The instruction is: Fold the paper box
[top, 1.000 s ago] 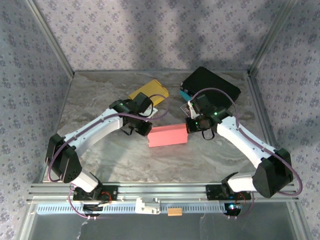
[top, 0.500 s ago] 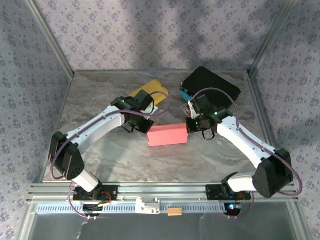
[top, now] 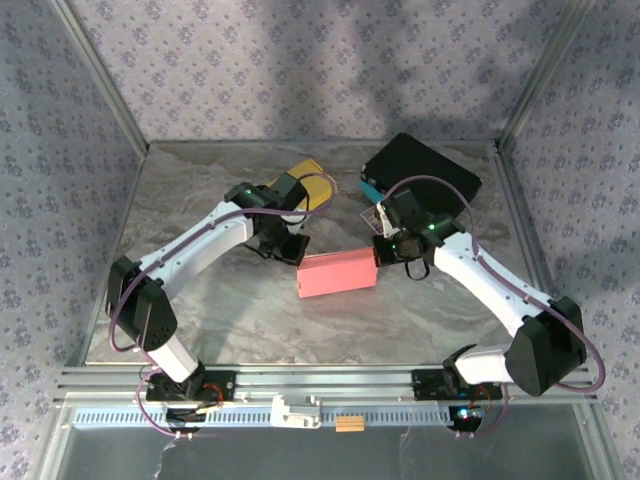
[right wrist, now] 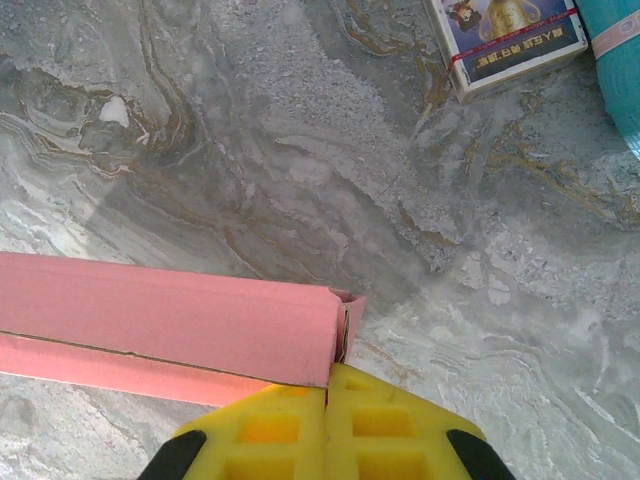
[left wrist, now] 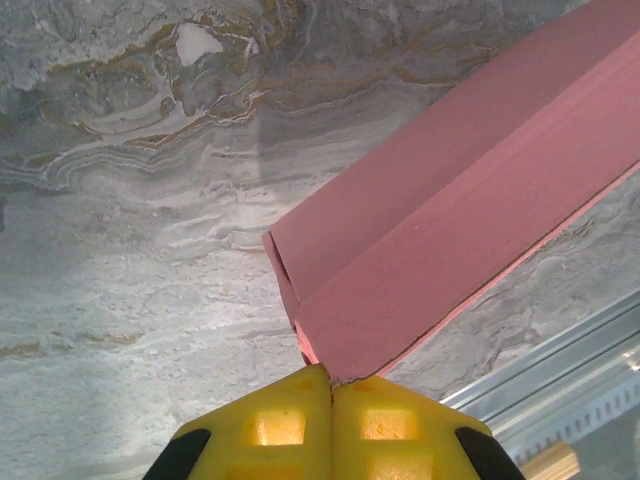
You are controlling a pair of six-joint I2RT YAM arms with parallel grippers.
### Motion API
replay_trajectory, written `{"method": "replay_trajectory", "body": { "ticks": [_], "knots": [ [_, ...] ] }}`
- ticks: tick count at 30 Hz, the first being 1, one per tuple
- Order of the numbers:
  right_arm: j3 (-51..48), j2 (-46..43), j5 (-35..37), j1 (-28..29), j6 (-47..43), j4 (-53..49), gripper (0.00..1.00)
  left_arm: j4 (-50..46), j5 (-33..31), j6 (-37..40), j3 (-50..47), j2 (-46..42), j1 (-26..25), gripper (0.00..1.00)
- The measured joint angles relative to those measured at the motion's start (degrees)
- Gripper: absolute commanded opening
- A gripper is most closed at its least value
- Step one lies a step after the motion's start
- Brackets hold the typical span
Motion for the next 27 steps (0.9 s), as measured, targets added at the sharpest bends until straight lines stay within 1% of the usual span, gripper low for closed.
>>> {"method": "replay_trajectory", "body": {
  "ticks": [8,13,20,27],
  "knots": [
    [0.11,0.13,0.57,0.83,0.02,0.04,0.0,-2.19,2.69,-6.38,2.36,2.75,2.19,0.0],
    [0.13,0.13,1.03,1.25,0.02,0.0,0.0,-3.04,4.2,-8.87,3.63,4.11,3.32,0.0],
    [0.15,0.13,1.4,1.25,0.04,-0.07,0.0,-4.07,6.97,-10.25,4.5,5.16,4.46,0.0],
    [0.15,0.13,1.4,1.25,0.04,-0.04,0.0,-3.13,7.32,-10.14,3.23,4.96,4.57,0.0]
  ]
}}
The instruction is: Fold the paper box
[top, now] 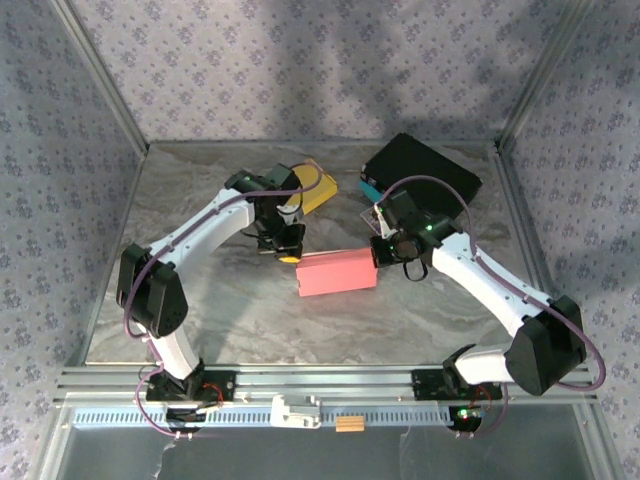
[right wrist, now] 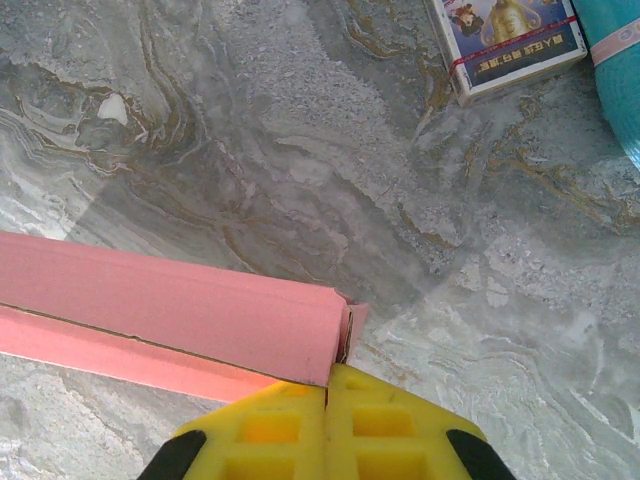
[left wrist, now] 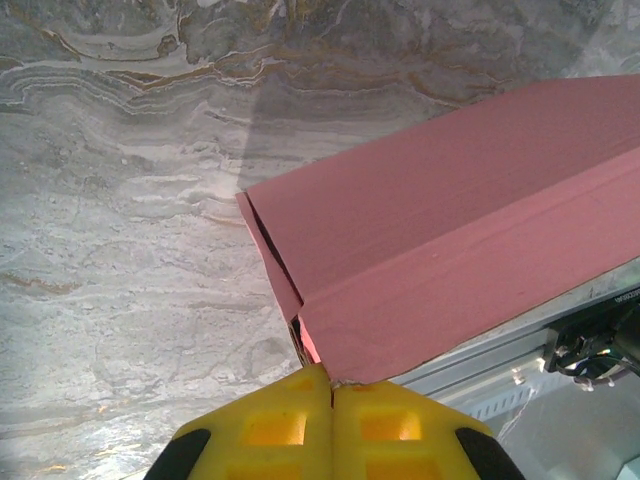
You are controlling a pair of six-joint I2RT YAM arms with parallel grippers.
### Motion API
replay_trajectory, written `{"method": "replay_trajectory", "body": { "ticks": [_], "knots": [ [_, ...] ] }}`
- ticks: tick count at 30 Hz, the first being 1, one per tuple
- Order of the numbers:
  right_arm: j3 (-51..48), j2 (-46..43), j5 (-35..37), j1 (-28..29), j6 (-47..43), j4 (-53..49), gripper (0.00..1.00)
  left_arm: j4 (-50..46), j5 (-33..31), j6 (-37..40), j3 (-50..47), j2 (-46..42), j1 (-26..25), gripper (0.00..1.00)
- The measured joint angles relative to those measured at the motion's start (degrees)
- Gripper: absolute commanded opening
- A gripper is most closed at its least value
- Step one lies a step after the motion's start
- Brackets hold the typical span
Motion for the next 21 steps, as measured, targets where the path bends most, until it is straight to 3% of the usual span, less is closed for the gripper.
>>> {"method": "replay_trajectory", "body": {
  "ticks": [9,15,21],
  "knots": [
    [-1.81,-1.27,0.02,0.02,-0.04,1.95,0.0,10.49,-0.79,0.48,-9.81,-7.06,-0.39,0.0],
    [-3.28,-2.82,0.0,0.17,-0.02,2.75,0.01,13.86,-4.83,1.53,-13.42,-10.27,-3.08,0.0],
    [-4.39,-4.76,-1.46,0.31,3.39,1.66,0.32,17.46,-10.82,1.29,-17.2,-13.49,-7.1,0.0]
  ]
}}
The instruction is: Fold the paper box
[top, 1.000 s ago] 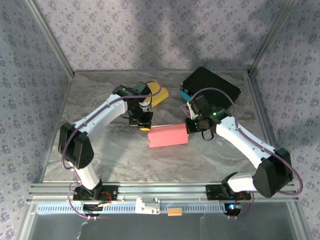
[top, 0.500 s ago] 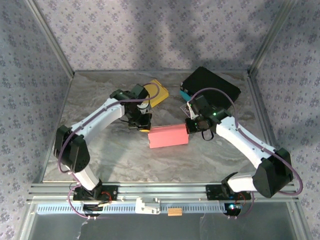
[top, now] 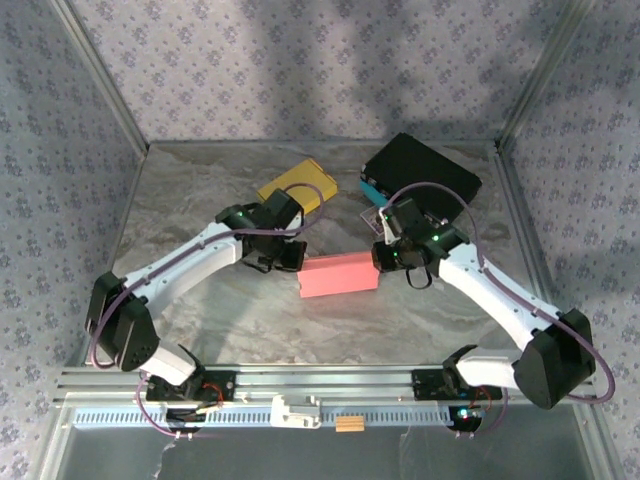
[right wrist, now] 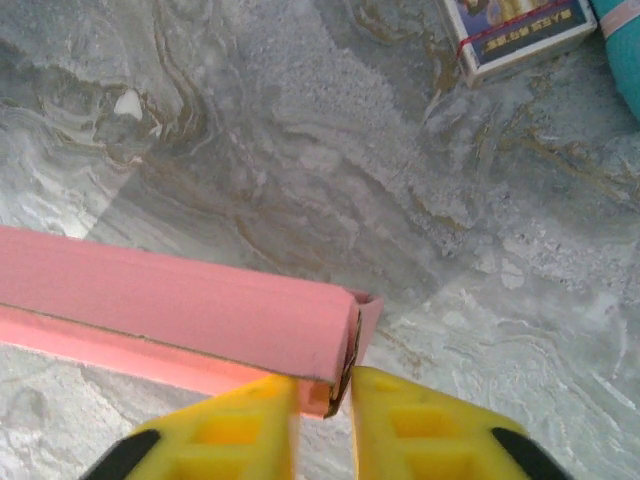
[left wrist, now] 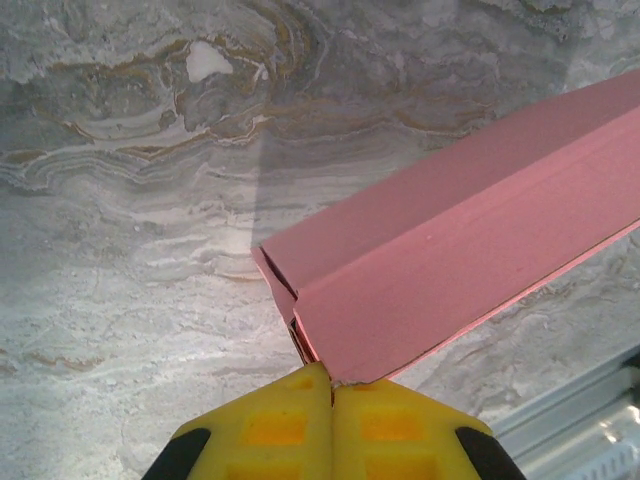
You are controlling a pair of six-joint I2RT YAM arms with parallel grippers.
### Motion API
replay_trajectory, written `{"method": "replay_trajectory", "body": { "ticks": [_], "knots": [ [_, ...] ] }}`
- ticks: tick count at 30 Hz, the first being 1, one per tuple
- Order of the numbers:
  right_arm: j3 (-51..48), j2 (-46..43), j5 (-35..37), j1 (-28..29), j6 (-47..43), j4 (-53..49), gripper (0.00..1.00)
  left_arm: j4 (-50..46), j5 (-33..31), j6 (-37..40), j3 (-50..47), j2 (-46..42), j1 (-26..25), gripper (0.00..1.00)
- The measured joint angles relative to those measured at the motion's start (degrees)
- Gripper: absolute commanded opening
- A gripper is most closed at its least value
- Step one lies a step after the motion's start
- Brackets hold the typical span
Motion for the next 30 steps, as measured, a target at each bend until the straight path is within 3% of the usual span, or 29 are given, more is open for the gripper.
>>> {"method": "replay_trajectory", "body": {
  "ticks": [8,13,20,30],
  "knots": [
    [-1.16,-6.99,-5.22,-0.44,14.47,-0.81,0.51,3.04,-4.55,-1.73,-2.1,-1.36,-2.36,0.0],
    [-5.68,-12.72,-8.7,-2.4,31.67,1.92,0.64,3.19,-5.84,-2.23,-2.12,-1.33,-3.28,0.0],
    [-13.38,-14.62,-10.56,-6.19,54.62,11.41,0.66,3.19,-6.91,-2.6,-2.12,-1.27,-4.5,0.0],
    [-17.66,-14.32,-13.22,-10.1,65.31,19.3,0.6,3.15,-8.02,-2.62,-2.1,-1.27,-5.29,0.0]
  ]
}}
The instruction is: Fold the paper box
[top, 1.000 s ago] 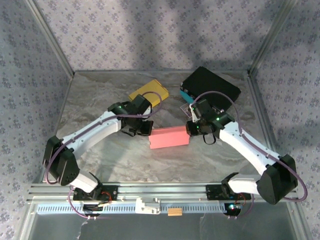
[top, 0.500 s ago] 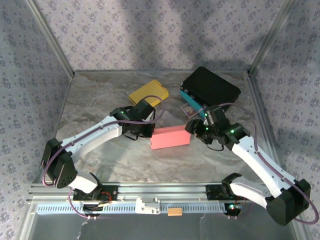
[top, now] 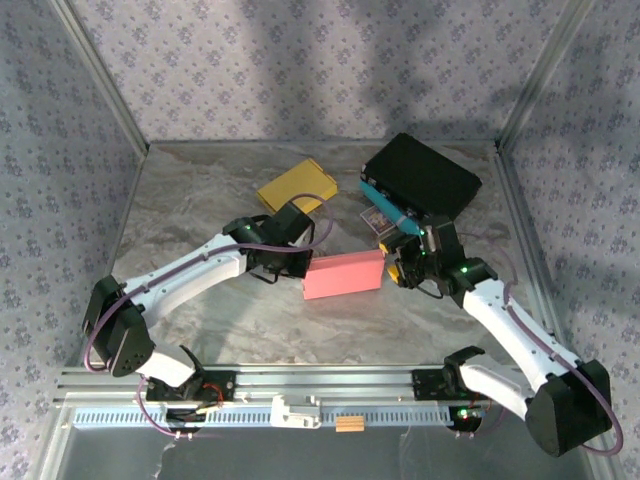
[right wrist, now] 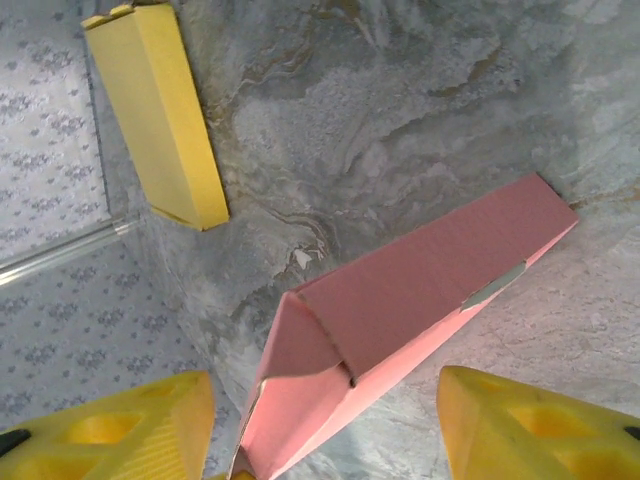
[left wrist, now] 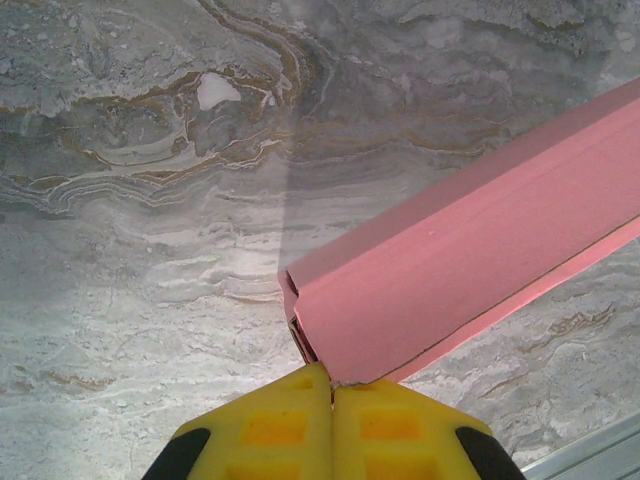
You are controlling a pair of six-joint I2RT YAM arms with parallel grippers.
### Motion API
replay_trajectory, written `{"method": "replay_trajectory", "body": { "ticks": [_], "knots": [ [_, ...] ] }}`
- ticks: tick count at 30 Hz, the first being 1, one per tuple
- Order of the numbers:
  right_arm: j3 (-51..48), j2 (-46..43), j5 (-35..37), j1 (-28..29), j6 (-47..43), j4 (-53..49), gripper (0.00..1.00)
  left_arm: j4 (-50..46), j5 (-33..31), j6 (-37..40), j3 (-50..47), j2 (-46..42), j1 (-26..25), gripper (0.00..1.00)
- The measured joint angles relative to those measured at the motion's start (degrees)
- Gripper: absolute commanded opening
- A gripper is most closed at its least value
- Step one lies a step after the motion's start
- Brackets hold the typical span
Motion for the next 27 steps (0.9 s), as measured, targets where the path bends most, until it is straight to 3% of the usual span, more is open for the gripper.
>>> {"method": "replay_trajectory", "body": {
  "ticks": [15,19,27],
  "knots": [
    [-1.88,1.75,-1.55,-0.24,3.08,4.22,0.39,-0.46,-0.2,-0.04,0.46,0.22,-0.33,0.0],
    [-2.4,1.7,-1.49,-0.2,3.28,4.83,0.36,-0.87,-0.63,-0.74,0.55,0.26,-0.96,0.06],
    [-3.19,1.18,-1.79,-0.2,2.56,4.61,0.28,-1.79,0.85,-3.54,0.13,-0.85,-1.57,0.35]
  ]
}}
